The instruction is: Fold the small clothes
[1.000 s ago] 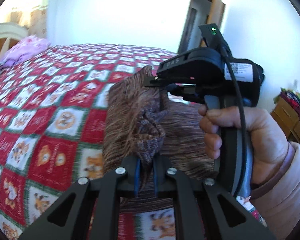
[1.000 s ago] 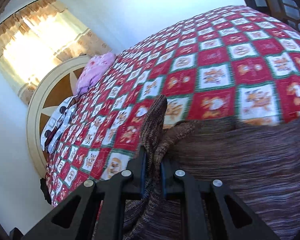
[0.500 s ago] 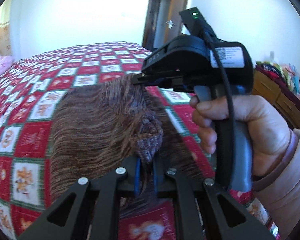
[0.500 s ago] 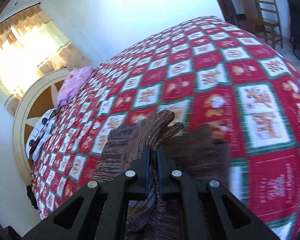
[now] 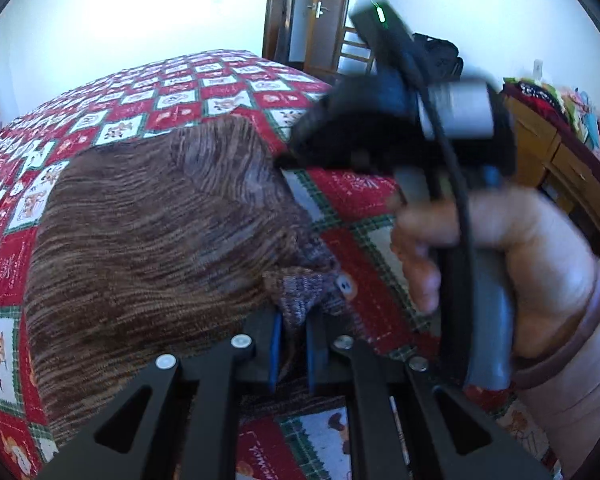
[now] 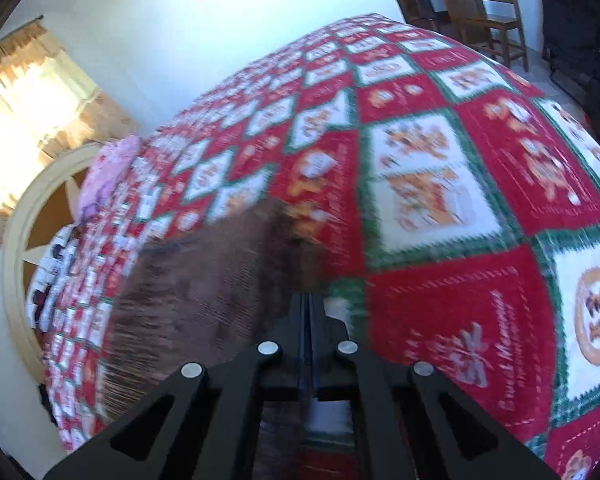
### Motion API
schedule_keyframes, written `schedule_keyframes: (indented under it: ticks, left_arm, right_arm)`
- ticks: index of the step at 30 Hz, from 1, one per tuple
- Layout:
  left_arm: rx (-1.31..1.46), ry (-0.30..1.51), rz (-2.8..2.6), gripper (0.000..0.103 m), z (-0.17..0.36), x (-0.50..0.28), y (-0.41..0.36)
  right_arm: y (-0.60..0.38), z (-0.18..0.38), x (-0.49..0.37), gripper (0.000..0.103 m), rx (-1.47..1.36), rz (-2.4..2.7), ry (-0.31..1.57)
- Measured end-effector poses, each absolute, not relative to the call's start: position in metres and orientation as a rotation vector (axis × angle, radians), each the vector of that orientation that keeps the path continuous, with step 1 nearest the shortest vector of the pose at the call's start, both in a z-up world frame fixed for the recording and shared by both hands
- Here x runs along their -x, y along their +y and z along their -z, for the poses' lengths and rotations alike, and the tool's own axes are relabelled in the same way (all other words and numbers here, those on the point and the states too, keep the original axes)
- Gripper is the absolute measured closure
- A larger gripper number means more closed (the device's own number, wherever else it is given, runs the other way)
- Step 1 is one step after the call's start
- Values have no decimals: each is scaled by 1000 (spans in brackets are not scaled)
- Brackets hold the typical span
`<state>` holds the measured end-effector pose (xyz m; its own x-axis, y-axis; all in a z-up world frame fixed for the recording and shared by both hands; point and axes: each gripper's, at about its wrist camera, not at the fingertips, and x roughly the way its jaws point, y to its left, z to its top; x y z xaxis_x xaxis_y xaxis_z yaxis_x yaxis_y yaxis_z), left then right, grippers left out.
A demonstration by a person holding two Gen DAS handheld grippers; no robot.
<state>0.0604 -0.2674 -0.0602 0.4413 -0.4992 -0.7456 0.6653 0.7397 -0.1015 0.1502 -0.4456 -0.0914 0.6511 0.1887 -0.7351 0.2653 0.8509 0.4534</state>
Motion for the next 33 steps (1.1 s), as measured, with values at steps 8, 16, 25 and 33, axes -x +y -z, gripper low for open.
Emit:
schedule_keyframes:
  ticks: [8, 16, 25, 33]
  left_arm:
    - [-312, 843, 689, 83, 56, -49, -272]
    - [-308, 762, 653, 23, 28, -38, -240]
    - [-332, 635, 426, 3, 12, -60, -184]
    - [-297, 664, 342, 3, 14, -76, -143]
  right_arm:
    - [-452, 62, -104, 101, -601, 81, 764]
    - [-438, 35, -62, 100, -613, 189, 705]
    - [-407, 32, -38, 100, -725, 190, 634]
    - [-368, 32, -26, 70, -799, 115, 612]
